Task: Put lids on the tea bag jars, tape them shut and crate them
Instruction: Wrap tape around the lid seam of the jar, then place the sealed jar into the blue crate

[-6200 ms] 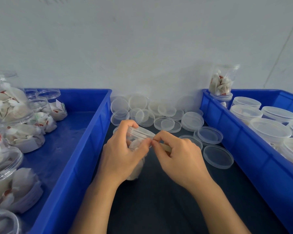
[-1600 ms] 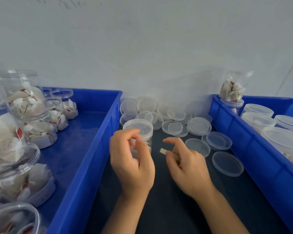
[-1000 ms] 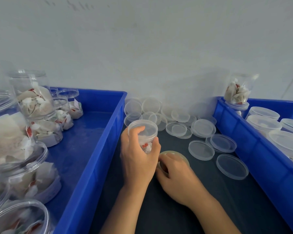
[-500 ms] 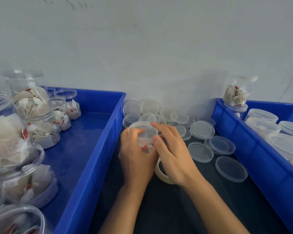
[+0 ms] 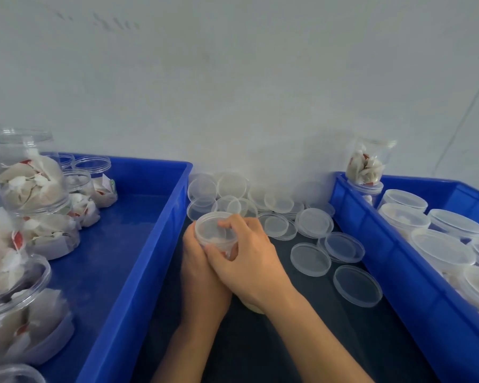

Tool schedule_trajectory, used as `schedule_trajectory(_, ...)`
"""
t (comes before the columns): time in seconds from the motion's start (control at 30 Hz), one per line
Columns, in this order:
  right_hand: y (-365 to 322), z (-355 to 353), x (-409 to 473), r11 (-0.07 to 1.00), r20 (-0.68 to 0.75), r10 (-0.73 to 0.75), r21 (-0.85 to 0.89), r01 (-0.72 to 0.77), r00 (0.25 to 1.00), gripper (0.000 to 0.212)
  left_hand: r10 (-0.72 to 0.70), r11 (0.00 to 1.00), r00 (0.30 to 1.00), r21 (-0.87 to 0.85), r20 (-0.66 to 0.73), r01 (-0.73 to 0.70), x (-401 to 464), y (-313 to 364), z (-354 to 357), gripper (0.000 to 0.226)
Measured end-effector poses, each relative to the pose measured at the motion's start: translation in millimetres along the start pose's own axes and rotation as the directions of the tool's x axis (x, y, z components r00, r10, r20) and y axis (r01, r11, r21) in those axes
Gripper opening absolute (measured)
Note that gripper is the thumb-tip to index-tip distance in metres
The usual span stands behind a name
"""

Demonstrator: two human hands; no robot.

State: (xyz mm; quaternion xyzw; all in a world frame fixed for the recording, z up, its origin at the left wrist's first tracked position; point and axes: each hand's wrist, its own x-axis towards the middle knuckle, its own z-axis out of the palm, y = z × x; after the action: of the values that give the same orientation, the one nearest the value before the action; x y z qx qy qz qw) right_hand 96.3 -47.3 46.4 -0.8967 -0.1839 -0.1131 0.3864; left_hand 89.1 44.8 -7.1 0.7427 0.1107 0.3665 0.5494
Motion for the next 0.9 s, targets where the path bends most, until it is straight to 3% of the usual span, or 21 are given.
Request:
schedule_trajectory(0.2, 3.1, -16.9, 1.0, 0.999, -0.031, 0.028, 0.038, -0.027, 0.999, 0.048, 0.056, 0.987, 0.98, 0.14, 0.192, -0.084, 2.4, 13.4, -14.4, 0.05)
schedule_trajectory(0.37, 13.9, -66.1, 13.6, 1.0, -0.175, 0.015, 0.019, -0.012, 0.984, 0.053, 0.171, 0.973, 0.95, 0.104, 0.26, -0.204, 6.1, 62.5, 15.9, 0.034)
schedule_trajectory(0.47, 17.3, -109.7, 30.7, 0.999, -0.285, 0.023, -0.031, -0.033, 0.958, 0.054, 0.13, 0.988, 0.953, 0.049, 0.274, -0.149, 13.3, 93.3, 53.4, 0.062)
schedule_trajectory(0.53, 22.4, -143.1, 43.6, 0.995, -0.346, 0.041, -0.066, -0.068, 0.937, 0.052, 0.137, 0.99, 0.921, -0.03, 0.364, -0.136, 19.2, 117.4, 84.3, 0.074)
schedule_trajectory(0.7, 50.6, -231.9, 63.3, 0.963, -0.47, 0.149, -0.131, -0.236, 0.87, 0.049, 0.142, 0.975, 0.821, -0.223, 0.553, -0.018, 20.3, 171.9, 164.5, 0.084)
schedule_trajectory(0.77, 65.8, -253.6, 60.2, 0.953, -0.51, 0.195, -0.103, -0.284, 0.838, 0.05, 0.178, 0.962, 0.784, -0.273, 0.595, -0.012, 15.5, 184.3, 193.1, 0.079)
schedule_trajectory(0.9, 95.0, -266.7, 47.9, 0.937, -0.565, 0.265, -0.041, -0.347, 0.781, 0.05, 0.284, 0.939, 0.739, -0.331, 0.611, -0.087, 0.3, 185.9, 231.0, 0.042)
